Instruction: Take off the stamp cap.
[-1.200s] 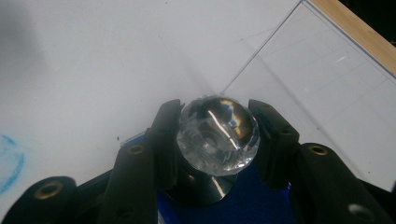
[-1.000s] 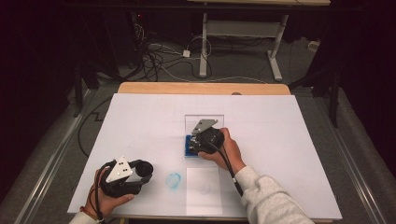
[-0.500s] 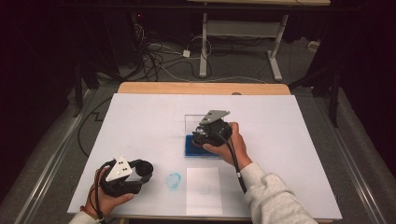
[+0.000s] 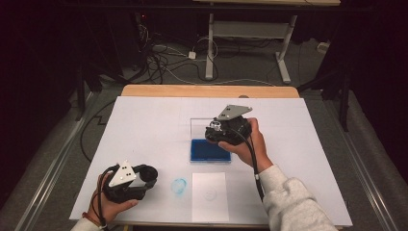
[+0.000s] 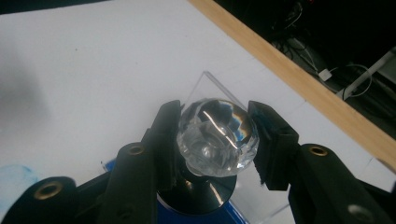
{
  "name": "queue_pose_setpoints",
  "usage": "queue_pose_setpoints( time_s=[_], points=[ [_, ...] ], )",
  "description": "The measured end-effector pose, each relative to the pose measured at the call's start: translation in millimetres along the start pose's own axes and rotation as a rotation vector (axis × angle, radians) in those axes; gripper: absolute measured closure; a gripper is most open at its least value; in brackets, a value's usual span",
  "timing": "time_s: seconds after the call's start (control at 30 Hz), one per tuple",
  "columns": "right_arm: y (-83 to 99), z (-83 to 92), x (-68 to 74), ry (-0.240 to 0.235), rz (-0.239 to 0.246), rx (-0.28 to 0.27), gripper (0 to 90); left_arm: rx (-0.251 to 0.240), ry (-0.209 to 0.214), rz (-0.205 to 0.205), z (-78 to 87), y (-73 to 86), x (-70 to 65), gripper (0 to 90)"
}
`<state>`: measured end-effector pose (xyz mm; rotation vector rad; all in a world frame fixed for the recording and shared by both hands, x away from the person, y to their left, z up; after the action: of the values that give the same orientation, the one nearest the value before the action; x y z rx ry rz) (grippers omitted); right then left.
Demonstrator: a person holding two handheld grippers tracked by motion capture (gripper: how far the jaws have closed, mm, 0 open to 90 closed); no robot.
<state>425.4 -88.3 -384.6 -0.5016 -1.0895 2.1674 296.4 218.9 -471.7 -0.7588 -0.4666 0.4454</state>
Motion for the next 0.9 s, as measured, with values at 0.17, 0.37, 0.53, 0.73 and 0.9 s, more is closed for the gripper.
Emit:
queue_pose_setpoints(
  time_s=[0.17, 0.37, 0.53, 0.73, 0.9],
  points=[
    [15.9, -8.7, -5.1, 0.019, -0.006, 0.041, 57.2, 0.002, 0.000, 0.000, -0.3, 0.0, -0.1, 36.6],
    [34.0, -22.4, -8.2, 0.013, -0.021, 0.086, 57.2, 0.006, 0.005, -0.004, -1.0, 0.1, -0.3, 36.6],
    [43.5, -31.2, -8.0, 0.009, -0.030, 0.111, 57.2, 0.006, 0.008, -0.005, -0.8, 0.4, -0.5, 36.6],
    [50.7, -34.2, -5.5, -0.005, -0.046, 0.128, 57.2, 0.012, 0.006, -0.007, -1.4, 0.7, -0.2, 36.6],
    [53.3, -37.6, -5.1, -0.008, -0.042, 0.130, 57.2, 0.012, 0.009, -0.008, -1.7, 0.6, -0.5, 36.6]
  ],
)
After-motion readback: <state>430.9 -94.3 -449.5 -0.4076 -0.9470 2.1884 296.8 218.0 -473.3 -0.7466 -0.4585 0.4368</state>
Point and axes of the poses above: each handheld gripper's, and its own axes: z roughly backward along the jaws, y roughly out of its underside, x roughly to its left, the point moved 3 cm from there along -z, roughly forward along the jaws, and after that the axes turned 11 degrees about -z, right-handed, at the moved point
